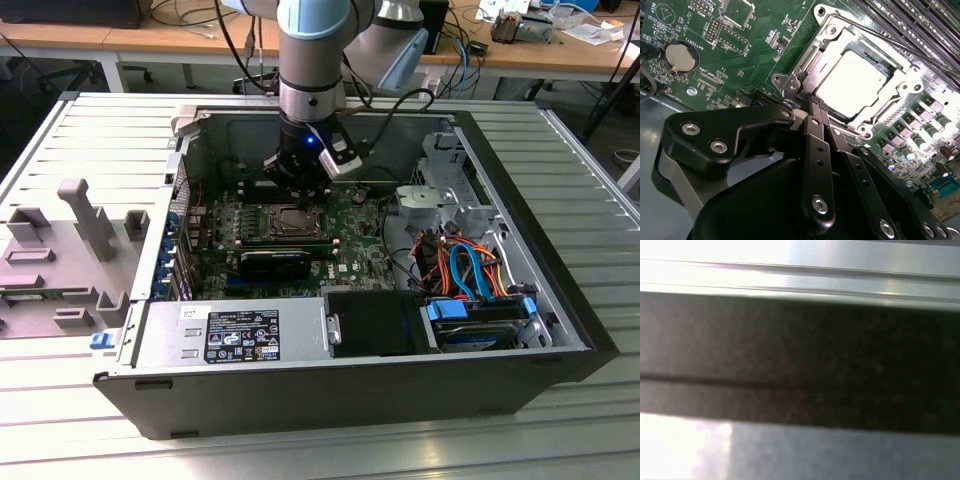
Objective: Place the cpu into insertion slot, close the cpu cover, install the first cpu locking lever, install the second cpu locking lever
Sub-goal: 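Install the first cpu locking lever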
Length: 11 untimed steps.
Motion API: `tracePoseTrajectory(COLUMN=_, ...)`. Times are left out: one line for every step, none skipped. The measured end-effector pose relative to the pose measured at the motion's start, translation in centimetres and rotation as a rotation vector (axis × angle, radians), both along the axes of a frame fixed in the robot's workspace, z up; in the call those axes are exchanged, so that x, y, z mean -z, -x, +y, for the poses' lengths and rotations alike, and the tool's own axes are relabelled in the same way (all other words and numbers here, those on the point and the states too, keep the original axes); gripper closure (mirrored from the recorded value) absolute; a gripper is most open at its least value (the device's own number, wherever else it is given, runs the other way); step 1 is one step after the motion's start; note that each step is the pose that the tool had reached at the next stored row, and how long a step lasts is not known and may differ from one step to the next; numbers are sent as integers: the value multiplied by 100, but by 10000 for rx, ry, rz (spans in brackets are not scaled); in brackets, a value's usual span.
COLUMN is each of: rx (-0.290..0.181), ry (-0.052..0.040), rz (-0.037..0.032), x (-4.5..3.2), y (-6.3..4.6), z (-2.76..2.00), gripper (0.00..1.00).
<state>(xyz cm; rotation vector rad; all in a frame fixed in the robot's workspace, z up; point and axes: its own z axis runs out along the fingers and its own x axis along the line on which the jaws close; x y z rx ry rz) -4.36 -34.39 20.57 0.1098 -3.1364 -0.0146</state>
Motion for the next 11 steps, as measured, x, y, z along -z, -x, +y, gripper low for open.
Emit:
tracePoseTrajectory(rx=0, ry=0, rz=-1, x=2, y=-4, z=0, gripper=89)
tracePoseTrajectory(rx=0, ry=2, rz=1, x=3, y=-9, z=0, gripper=89)
tracePoseTrajectory(rx=1, ry=3, rz=1, x=6, y=-15, z=0, gripper=89)
tracePoseTrajectory(rx=1, ry=4, rz=0, x=7, y=-17, z=0, gripper=89)
tracePoseTrajectory(rx=2, ry=2, rz=-1, x=9, y=-18, z=-1, gripper=89)
tracePoseTrajectory(rx=1, ry=2, rz=-1, x=10, y=-19, z=-3, gripper=89)
tracePoseTrajectory(rx=0, ry=3, rz=-2, x=10, y=-20, z=-7, gripper=89)
tracePoseTrajectory(rx=0, ry=6, rz=-2, x=11, y=-20, z=-16, gripper=89)
tracePoseTrajectory(rx=1, ry=5, rz=-1, x=11, y=-19, z=-24, gripper=89)
tracePoseTrajectory(rx=1, ry=11, rz=0, x=10, y=-19, z=-37, gripper=89)
tracePoseTrajectory(rx=1, ry=7, rz=-2, x=12, y=-19, z=-43, gripper=89)
